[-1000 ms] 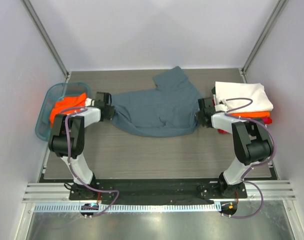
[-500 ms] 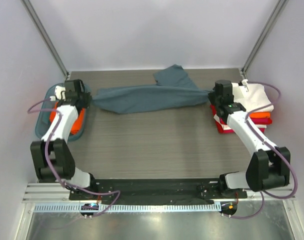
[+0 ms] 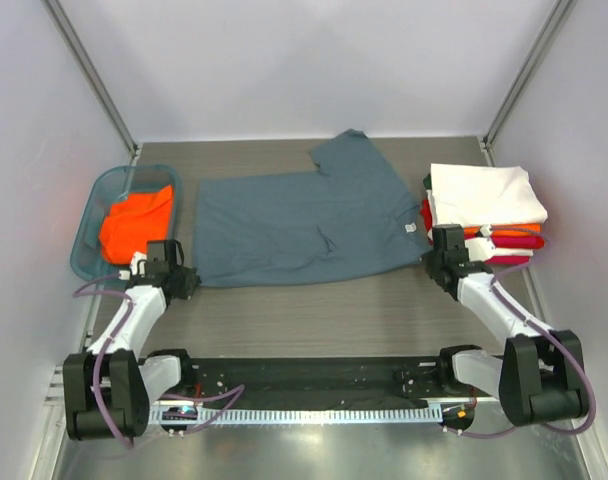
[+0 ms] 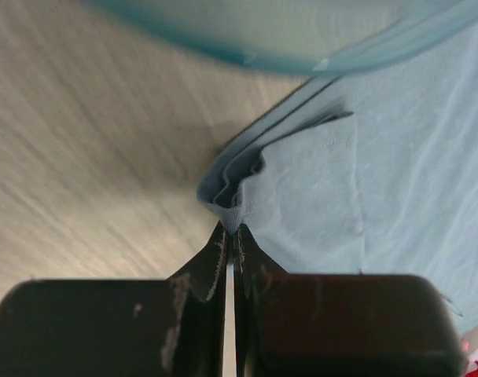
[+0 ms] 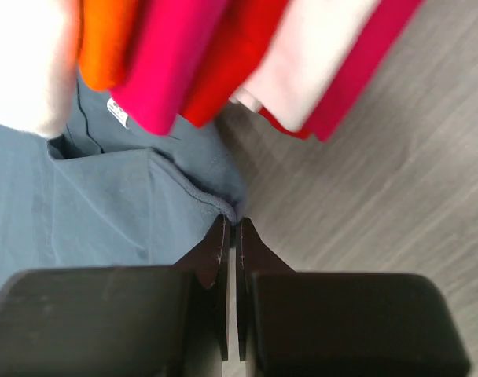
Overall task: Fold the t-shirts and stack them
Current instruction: Fold the tshirt
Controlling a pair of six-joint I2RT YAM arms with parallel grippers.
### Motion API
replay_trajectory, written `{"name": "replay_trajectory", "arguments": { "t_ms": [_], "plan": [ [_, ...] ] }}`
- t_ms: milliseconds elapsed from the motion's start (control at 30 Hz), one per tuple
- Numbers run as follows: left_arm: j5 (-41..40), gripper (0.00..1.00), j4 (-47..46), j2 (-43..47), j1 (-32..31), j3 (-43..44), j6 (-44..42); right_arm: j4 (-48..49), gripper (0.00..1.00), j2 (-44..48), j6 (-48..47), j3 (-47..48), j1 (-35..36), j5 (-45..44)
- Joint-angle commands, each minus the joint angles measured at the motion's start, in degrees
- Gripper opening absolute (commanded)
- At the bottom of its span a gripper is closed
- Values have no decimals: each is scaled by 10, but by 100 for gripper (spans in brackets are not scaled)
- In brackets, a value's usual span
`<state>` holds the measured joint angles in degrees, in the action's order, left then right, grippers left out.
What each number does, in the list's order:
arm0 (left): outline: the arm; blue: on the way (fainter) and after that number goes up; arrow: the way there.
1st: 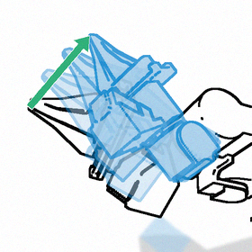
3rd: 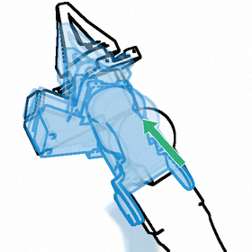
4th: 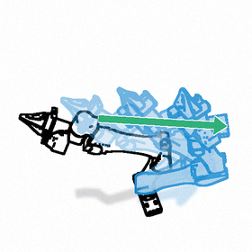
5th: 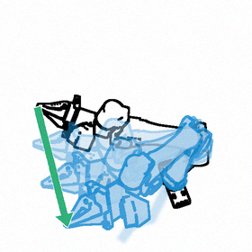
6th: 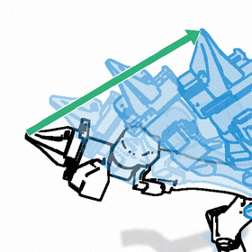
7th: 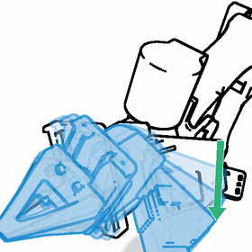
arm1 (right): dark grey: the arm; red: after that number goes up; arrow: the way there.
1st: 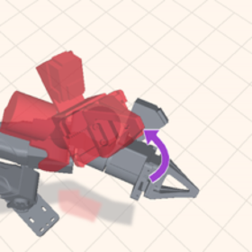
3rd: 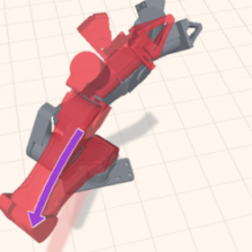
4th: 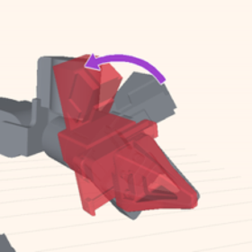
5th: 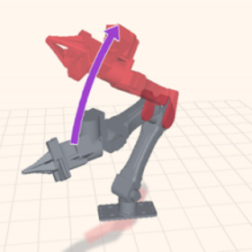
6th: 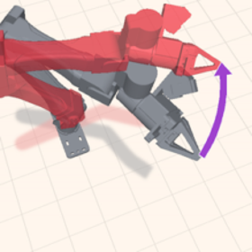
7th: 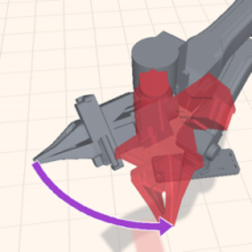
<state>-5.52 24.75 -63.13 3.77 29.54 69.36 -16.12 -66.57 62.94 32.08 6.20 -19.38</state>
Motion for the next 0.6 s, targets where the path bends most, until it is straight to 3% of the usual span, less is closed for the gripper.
{"name": "replay_trajectory", "arguments": {
  "t_ms": [0, 167, 333, 567],
  "plan": [
    [-8, 0, -2, 53, 1, -24, -21, 16, 1, 60, 3, -31, -3, -19],
    [-33, 0, 27, 107, 1, -71, -26, 11, 1, 110, 8, -89, -4, -29],
    [-58, 0, 56, 144, 1, -55, -40, -1, 1, 123, -18, -75, -7, -37],
    [-89, 0, 133, 82, 1, 106, -51, -49, 1, 78, -22, 58, -6, -44]
  ]
}}
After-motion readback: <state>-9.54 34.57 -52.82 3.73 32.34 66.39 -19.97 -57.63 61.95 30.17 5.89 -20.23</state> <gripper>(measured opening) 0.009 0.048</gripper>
